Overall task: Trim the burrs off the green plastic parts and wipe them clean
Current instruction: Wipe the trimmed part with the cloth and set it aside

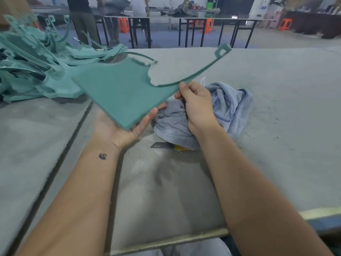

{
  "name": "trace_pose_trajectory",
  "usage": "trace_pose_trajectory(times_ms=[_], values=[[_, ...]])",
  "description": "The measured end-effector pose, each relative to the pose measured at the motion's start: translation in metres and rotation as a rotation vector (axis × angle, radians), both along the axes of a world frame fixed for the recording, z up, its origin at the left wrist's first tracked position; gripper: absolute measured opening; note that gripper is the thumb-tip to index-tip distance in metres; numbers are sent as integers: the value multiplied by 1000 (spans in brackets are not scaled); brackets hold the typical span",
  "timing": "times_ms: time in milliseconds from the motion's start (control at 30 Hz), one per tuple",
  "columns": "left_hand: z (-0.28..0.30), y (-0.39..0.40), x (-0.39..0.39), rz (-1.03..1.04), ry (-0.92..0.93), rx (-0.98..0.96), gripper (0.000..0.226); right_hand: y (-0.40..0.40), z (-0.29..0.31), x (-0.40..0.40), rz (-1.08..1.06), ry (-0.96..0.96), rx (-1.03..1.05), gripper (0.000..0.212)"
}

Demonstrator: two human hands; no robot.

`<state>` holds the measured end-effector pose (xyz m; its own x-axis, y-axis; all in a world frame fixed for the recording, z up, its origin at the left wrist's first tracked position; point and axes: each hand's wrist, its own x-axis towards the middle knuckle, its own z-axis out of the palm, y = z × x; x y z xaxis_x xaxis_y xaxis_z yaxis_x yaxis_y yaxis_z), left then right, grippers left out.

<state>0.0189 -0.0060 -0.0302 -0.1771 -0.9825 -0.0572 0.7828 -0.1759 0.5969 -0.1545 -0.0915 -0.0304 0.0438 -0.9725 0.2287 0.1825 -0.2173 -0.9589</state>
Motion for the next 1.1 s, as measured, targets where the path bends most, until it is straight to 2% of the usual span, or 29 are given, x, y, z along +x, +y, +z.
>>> trace_pose_trajectory(times_ms=[100, 133, 200, 267, 367, 533, 667, 867, 967, 1100], values=[[0, -5, 1, 344, -234, -32, 79, 3, 0, -1, -100, -8, 28, 26], [1, -7, -2, 428, -313, -41, 71, 5, 0, -1, -112, 11, 26, 25], [-1, -8, -9, 603, -488, -23, 34, 10, 2, 0, -91, 29, 27, 20], [-1, -6, -16, 665, -619, -23, 12, 18, 5, -2, -23, -27, 58, 12], [4, 2, -26, 644, -642, -32, 9, 30, 13, -12, -6, -56, 67, 16], [24, 14, -61, 582, -626, -173, 16, 55, 24, -53, -207, -32, 18, 26], [43, 20, -124, 484, -685, -316, 24, 86, 28, -109, -377, -293, 88, 26], [16, 40, -261, 145, -749, -441, 22, 156, 3, -234, -718, -492, 209, 27], [-7, 58, -324, 18, -820, -458, 23, 196, -21, -296, -885, -489, 282, 24], [-22, 91, -388, -190, -1005, -589, 31, 258, -64, -355, -1046, -499, 386, 25]])
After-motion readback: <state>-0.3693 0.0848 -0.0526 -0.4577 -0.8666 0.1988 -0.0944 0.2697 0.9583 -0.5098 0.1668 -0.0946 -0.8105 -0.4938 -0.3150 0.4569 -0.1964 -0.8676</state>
